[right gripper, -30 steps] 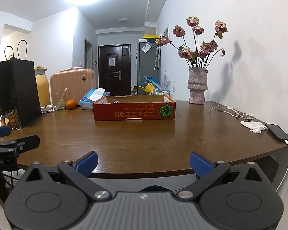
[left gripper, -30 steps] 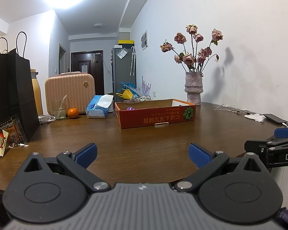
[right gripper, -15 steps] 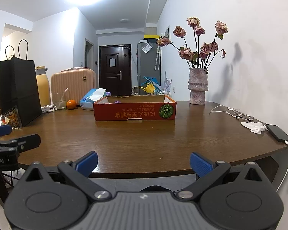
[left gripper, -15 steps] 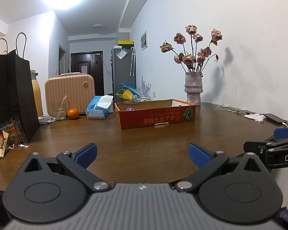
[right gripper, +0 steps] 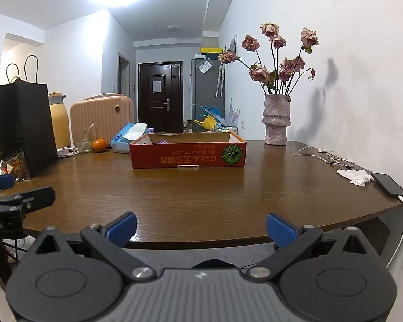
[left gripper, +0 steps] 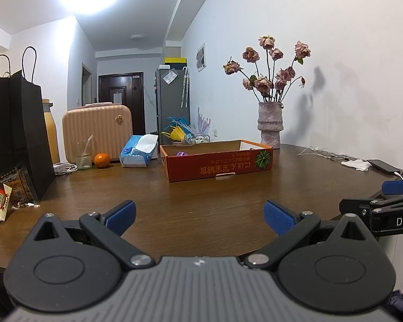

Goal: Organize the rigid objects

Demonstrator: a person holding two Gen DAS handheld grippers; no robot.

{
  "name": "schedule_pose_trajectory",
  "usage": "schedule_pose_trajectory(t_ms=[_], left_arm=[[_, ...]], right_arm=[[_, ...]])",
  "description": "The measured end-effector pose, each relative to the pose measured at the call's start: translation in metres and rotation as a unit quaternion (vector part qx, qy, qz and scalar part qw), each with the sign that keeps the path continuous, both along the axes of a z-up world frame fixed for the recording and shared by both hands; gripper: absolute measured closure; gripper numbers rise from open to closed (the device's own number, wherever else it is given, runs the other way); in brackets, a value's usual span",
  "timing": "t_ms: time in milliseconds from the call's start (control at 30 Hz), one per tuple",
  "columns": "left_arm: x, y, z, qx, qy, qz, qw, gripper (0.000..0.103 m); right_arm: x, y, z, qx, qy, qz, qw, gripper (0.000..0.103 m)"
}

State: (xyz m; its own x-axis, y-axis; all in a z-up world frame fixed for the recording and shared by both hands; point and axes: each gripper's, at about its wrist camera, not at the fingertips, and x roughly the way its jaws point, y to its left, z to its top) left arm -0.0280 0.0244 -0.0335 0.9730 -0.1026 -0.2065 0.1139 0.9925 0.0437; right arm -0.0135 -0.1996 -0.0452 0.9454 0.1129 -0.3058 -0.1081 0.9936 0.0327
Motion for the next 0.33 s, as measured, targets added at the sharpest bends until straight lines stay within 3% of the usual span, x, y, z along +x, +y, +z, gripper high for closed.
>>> schedule_pose_trajectory(t_ms=[333], left_arm=[[-0.0018, -0.0039, -0.0013, 0.012, -0.004, -0.002, 0.9999, 0.0]], right_arm=[[0.0008, -0.0002, 0.0001, 0.0, 0.001, 0.0, 1.0, 0.0]])
